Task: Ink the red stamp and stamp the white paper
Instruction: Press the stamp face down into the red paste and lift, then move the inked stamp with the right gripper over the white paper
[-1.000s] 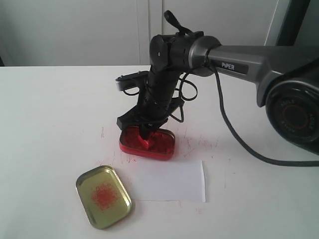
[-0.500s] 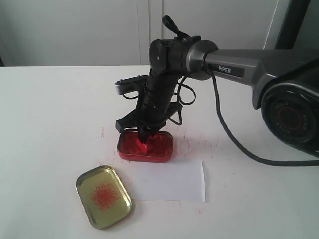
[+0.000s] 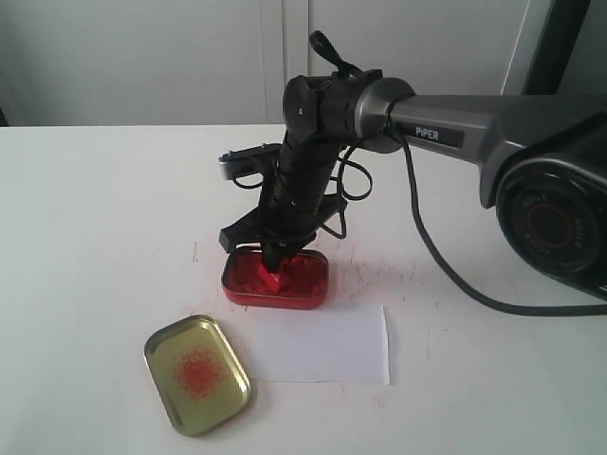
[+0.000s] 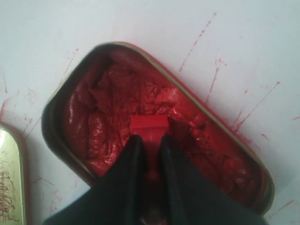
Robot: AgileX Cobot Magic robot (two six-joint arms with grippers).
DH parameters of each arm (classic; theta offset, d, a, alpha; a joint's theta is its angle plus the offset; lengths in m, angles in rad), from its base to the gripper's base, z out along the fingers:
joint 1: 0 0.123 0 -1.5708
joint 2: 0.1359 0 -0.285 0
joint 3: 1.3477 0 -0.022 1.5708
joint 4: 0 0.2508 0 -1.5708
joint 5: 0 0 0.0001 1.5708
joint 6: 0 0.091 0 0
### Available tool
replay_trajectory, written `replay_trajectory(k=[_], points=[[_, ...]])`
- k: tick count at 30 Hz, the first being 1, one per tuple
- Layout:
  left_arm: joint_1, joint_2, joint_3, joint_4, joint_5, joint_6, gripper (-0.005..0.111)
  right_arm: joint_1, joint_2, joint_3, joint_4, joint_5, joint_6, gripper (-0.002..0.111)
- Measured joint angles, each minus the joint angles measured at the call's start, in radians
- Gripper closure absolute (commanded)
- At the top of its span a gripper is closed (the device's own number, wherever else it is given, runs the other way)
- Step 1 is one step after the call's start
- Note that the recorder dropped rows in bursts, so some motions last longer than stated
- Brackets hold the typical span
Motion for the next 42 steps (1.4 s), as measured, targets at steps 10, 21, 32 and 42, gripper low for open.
replay_trajectory(k=[10, 21, 32, 42], points=[[0.0, 0.0, 0.0, 0.0, 0.0, 0.0, 0.107, 0.0, -0.02, 0.0, 0.005, -0.043, 0.0, 0.108], [0.0, 0.0, 0.0, 0.0, 0.0, 0.0, 0.107, -0.019, -0.023, 0.0, -0.009, -0.04, 0.0, 0.108], [0.0, 0.0, 0.0, 0.0, 0.0, 0.0, 0.107, -0.021, -0.029, 0.0, -0.074, -0.036, -0.002, 0.108], [0.0, 0.0, 0.0, 0.0, 0.0, 0.0, 0.107, -0.023, -0.049, 0.0, -0.078, -0.025, -0.002, 0.108]])
